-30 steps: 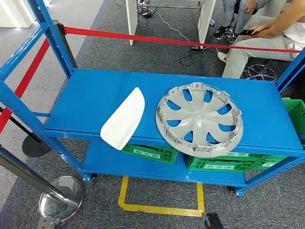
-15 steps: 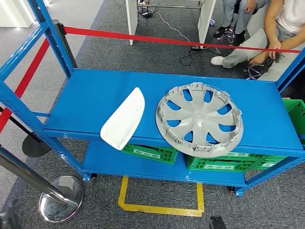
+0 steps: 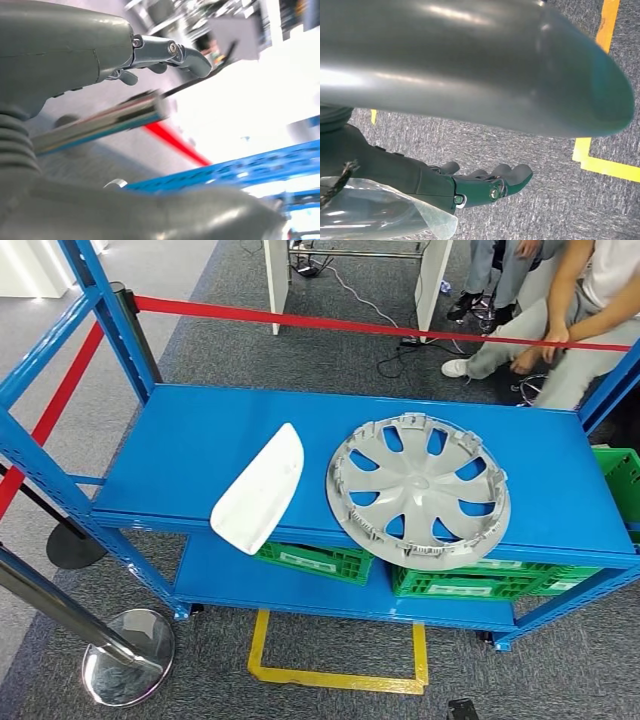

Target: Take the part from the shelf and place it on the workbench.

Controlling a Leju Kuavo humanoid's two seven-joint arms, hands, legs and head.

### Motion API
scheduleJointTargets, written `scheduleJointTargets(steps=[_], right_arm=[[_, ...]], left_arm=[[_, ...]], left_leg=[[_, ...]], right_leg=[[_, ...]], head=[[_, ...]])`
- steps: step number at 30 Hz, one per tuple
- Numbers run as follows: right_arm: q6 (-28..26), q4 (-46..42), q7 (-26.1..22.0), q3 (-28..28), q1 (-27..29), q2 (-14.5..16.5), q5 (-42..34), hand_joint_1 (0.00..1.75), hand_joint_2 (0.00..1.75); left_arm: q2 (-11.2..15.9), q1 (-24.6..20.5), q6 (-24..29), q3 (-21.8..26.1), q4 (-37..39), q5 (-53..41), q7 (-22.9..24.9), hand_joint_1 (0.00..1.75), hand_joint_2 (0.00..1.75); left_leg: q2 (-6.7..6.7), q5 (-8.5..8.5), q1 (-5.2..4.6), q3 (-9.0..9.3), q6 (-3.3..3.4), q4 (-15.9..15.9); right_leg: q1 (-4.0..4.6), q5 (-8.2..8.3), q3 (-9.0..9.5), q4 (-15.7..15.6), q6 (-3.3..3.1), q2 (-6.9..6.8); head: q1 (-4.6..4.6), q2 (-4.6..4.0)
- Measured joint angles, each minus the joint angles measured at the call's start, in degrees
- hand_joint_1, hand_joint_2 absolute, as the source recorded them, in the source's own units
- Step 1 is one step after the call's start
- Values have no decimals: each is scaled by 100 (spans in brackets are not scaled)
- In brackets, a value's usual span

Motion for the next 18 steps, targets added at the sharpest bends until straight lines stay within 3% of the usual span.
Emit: scheduleJointTargets(steps=[5,9,14,18], right_arm=[[39,9,-118,-63,-15,4,248,0,0],[42,109,-241,-162,-80,-2,481,0,0],[4,275,-294,-258,-166,-21,570,0,0],[-24,322,-265,-344,-205,-22,661,0,0]], left_arm=[[237,23,580,-274,-383,-163,-172,0,175],[724,82,1189,-654,-444,-675,-152,0,175],[1250,106,1390,-1057,-434,-965,-45,0,175],[1535,102,1166,-1507,-450,-891,692,0,175]], left_leg=[[0,0,0,0,0,0],[0,0,3,0,0,0],[0,1,5,0,-1,0],[-1,1,4,1,-1,0]], right_leg=[[0,0,1,0,0,-1],[3,0,0,1,-1,0],[5,-1,1,2,-1,0],[4,-1,-27,2,-2,-3]], head=[[1,0],[1,0],[1,0],[1,0]])
